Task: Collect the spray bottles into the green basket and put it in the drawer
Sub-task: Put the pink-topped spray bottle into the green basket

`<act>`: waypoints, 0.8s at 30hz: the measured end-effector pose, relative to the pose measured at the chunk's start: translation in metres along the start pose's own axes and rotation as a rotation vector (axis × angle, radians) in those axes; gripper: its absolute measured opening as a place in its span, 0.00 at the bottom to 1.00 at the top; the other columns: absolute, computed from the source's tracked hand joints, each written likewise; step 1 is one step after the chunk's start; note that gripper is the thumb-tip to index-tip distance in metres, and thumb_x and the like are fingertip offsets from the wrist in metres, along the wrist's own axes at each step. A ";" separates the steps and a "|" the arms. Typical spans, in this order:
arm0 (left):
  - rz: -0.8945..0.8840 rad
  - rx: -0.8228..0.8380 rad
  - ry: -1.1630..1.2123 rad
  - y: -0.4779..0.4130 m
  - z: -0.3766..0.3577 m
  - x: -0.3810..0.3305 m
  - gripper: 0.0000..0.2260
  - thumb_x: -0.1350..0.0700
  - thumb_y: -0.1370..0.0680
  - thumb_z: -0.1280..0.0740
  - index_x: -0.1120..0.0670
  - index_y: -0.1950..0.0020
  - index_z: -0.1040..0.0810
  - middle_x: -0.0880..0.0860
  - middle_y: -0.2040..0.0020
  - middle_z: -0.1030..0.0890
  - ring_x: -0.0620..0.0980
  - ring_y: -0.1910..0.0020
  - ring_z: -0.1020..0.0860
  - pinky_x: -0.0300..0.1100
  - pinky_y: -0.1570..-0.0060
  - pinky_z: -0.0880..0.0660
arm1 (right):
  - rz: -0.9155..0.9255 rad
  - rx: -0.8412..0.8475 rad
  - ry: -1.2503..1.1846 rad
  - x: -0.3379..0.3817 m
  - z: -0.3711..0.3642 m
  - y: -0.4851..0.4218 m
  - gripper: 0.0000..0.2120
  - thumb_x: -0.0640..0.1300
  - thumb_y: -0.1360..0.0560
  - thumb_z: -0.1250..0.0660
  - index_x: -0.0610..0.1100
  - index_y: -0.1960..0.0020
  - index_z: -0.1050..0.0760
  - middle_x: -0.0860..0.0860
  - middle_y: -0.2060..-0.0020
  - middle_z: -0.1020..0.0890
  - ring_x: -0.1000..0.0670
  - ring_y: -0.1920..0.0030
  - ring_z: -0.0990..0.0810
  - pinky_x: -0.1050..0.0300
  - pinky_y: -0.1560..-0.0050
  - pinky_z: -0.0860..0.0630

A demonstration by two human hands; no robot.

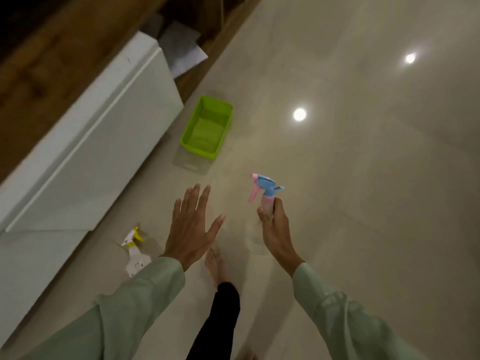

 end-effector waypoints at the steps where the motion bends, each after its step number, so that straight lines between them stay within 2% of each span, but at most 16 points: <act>1: 0.015 -0.009 0.011 -0.018 0.007 0.003 0.34 0.38 0.20 0.42 0.48 0.18 0.50 0.53 0.17 0.48 0.54 0.18 0.50 0.55 0.21 0.52 | 0.008 0.005 -0.010 0.015 -0.003 -0.018 0.04 0.41 0.20 0.35 0.42 0.46 0.28 0.46 0.55 0.21 0.45 0.55 0.23 0.45 0.51 0.26; 3: 0.037 -0.021 0.021 -0.054 0.017 0.011 0.34 0.37 0.20 0.44 0.48 0.18 0.49 0.53 0.17 0.48 0.53 0.18 0.51 0.55 0.21 0.53 | 0.029 0.016 -0.043 0.039 -0.011 -0.055 0.05 0.39 0.23 0.31 0.42 0.47 0.25 0.47 0.55 0.18 0.47 0.53 0.20 0.49 0.52 0.26; 7: 0.112 -0.015 0.041 -0.134 0.029 0.039 0.35 0.35 0.21 0.47 0.50 0.18 0.48 0.54 0.17 0.47 0.53 0.18 0.51 0.55 0.21 0.53 | 0.052 -0.005 -0.035 0.078 -0.033 -0.143 0.13 0.41 0.27 0.26 0.45 0.43 0.21 0.55 0.51 0.15 0.55 0.48 0.18 0.53 0.47 0.22; 9: 0.127 0.003 0.046 -0.167 0.034 0.051 0.34 0.36 0.20 0.46 0.50 0.18 0.49 0.55 0.18 0.47 0.53 0.18 0.50 0.55 0.21 0.53 | 0.062 -0.027 0.003 0.094 -0.046 -0.187 0.15 0.42 0.28 0.24 0.44 0.42 0.20 0.54 0.51 0.15 0.55 0.49 0.18 0.51 0.47 0.21; 11: 0.134 0.007 0.051 -0.197 0.040 0.058 0.34 0.36 0.20 0.46 0.50 0.18 0.49 0.55 0.18 0.47 0.54 0.18 0.49 0.56 0.21 0.52 | 0.084 -0.046 0.031 0.113 -0.057 -0.228 0.17 0.42 0.30 0.23 0.43 0.43 0.19 0.55 0.54 0.15 0.58 0.52 0.19 0.52 0.49 0.22; 13: 0.148 0.011 0.061 -0.225 0.045 0.063 0.35 0.36 0.21 0.46 0.49 0.18 0.50 0.55 0.17 0.47 0.54 0.18 0.49 0.57 0.21 0.50 | 0.112 -0.068 0.040 0.130 -0.068 -0.262 0.18 0.42 0.32 0.21 0.42 0.44 0.18 0.54 0.55 0.15 0.55 0.55 0.19 0.54 0.52 0.24; 16: 0.164 -0.004 0.085 -0.264 0.046 0.066 0.35 0.37 0.21 0.45 0.50 0.18 0.49 0.55 0.18 0.46 0.55 0.18 0.48 0.58 0.22 0.49 | 0.120 -0.102 0.026 0.145 -0.088 -0.311 0.20 0.41 0.34 0.20 0.41 0.44 0.18 0.48 0.54 0.16 0.49 0.54 0.20 0.55 0.52 0.27; 18: 0.173 -0.023 0.092 -0.286 0.044 0.068 0.34 0.38 0.20 0.43 0.50 0.18 0.48 0.55 0.18 0.45 0.56 0.19 0.47 0.58 0.22 0.47 | 0.123 -0.093 -0.004 0.152 -0.104 -0.341 0.16 0.39 0.33 0.21 0.42 0.47 0.18 0.49 0.56 0.17 0.51 0.57 0.21 0.56 0.54 0.26; 20: 0.209 -0.035 0.093 -0.308 0.037 0.075 0.34 0.38 0.21 0.43 0.51 0.19 0.47 0.55 0.18 0.44 0.56 0.19 0.46 0.59 0.23 0.46 | 0.157 -0.058 -0.021 0.155 -0.124 -0.373 0.11 0.36 0.32 0.23 0.46 0.53 0.19 0.54 0.63 0.19 0.59 0.63 0.22 0.61 0.59 0.27; 24: 0.295 -0.069 0.119 -0.345 0.016 0.094 0.35 0.35 0.22 0.47 0.51 0.19 0.45 0.56 0.19 0.41 0.56 0.20 0.44 0.59 0.24 0.44 | 0.176 -0.001 -0.021 0.144 -0.160 -0.431 0.10 0.36 0.31 0.23 0.46 0.53 0.17 0.59 0.65 0.18 0.61 0.64 0.21 0.68 0.61 0.27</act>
Point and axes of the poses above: each hand's wrist, its own y-axis away from the middle knuckle, its own z-axis out of the back of the hand, x = y × z, the point moved 6 cm from there along -y, towards the middle knuckle
